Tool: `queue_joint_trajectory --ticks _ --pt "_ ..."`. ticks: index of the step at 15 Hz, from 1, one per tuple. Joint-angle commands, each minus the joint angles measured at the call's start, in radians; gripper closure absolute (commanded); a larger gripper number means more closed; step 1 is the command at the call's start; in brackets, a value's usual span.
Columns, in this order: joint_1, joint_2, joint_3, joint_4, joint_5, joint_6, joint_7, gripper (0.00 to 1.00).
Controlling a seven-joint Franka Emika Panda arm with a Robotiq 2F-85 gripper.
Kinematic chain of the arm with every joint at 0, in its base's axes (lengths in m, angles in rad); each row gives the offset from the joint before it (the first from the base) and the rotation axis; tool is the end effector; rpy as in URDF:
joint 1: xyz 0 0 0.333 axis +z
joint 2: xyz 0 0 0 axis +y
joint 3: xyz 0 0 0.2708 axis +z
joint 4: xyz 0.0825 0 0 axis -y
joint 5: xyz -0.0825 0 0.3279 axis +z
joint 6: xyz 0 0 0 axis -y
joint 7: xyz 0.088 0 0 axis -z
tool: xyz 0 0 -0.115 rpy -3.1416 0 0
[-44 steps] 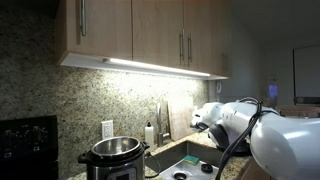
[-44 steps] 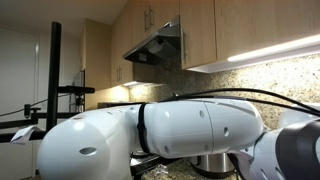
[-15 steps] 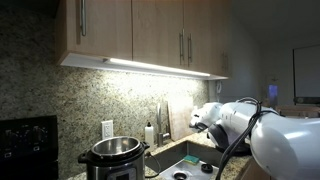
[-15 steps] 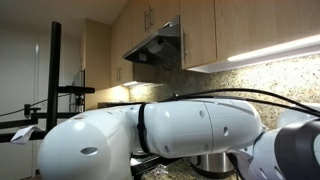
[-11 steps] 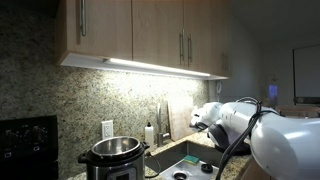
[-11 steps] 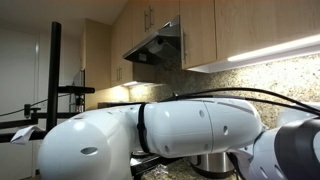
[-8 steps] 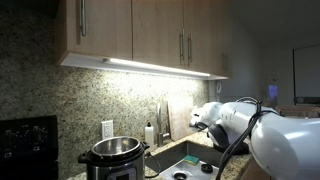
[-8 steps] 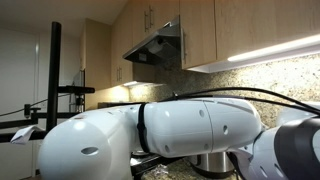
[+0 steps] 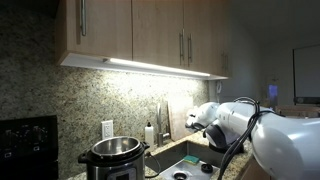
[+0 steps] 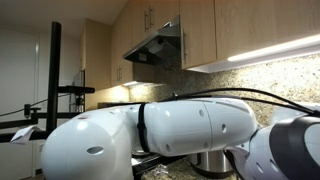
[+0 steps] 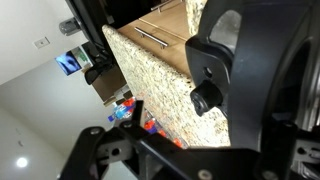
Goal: Remove the lid from the top of the electric cooker
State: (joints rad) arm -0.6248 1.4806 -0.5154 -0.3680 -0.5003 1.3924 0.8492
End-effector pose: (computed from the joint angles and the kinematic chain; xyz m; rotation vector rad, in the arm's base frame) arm 0.4164 -0.5202 0.2008 1.4190 -1.5019 -0.4029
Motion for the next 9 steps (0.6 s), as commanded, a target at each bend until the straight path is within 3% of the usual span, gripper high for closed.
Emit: queue_joint_trajectory --ticks 1,9 --pt "0.017 0.001 -0.032 -0.03 -0.02 0.003 0.014 0.0" --pt "0.032 0.015 -0.036 -0.048 -0.119 -0.003 -0.017 0.0"
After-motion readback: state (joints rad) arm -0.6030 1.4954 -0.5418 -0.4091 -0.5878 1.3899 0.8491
